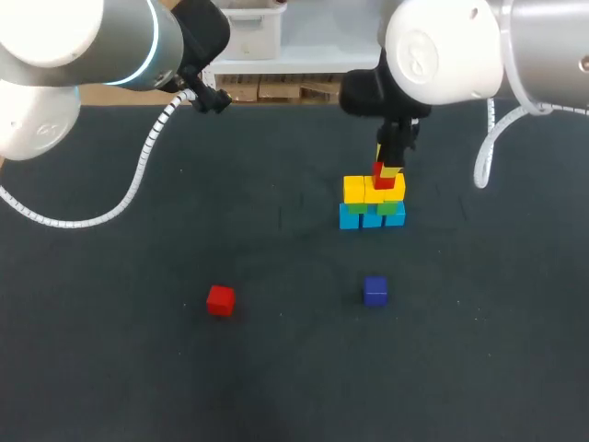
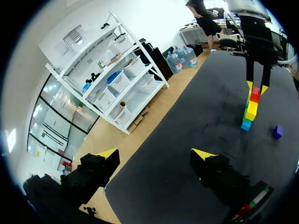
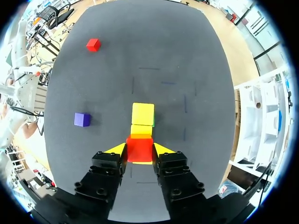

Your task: Place the blue cubes, place green cubes on the blue cubes, place the yellow cubes on the green cubes, then place the red cubes on the yellow cubes, and place purple cube on the red cubes.

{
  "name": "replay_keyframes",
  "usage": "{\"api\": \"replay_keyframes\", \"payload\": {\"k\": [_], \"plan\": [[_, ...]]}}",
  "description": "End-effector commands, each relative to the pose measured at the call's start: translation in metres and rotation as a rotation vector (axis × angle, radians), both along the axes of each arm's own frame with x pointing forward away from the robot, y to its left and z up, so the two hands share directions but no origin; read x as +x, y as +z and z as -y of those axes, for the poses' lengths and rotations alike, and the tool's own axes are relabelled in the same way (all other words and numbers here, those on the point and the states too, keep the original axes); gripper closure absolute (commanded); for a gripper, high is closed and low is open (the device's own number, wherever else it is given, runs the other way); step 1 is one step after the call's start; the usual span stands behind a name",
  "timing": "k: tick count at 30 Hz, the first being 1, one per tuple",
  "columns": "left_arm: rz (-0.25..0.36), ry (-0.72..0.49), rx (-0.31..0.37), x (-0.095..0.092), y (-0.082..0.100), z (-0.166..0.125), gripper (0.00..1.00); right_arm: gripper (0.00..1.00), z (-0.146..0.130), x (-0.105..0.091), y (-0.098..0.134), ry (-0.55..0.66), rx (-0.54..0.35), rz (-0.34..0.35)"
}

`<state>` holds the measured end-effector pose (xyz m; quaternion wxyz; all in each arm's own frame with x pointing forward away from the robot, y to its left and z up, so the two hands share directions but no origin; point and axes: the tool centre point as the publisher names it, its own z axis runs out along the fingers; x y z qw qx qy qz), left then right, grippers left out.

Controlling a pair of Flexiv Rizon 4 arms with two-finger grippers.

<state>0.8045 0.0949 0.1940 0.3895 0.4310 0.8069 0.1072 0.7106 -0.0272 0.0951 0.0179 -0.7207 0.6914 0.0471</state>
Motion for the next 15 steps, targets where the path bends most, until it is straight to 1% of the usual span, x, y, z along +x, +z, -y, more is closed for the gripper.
{"api": "replay_keyframes", "payload": {"k": [1,8,13,15], "plan": [[-0.003,-0.003,0.000,0.0016,0.0004,-0.0003,0.00,0.73,0.0011,0.0022,-0.0018,-0.002,-0.001,-0.002],[-0.003,-0.003,0.000,0.0016,0.0004,-0.0003,0.00,0.74,0.0022,0.0029,-0.0011,-0.007,0.002,-0.001],[-0.003,-0.003,0.000,0.0016,0.0004,-0.0003,0.00,0.69,0.0011,0.0024,0.0008,-0.003,0.011,0.002],[-0.003,-0.003,0.000,0.0016,0.0004,-0.0003,0.00,0.64,0.0006,0.0023,0.0010,-0.002,0.012,0.003]]}}
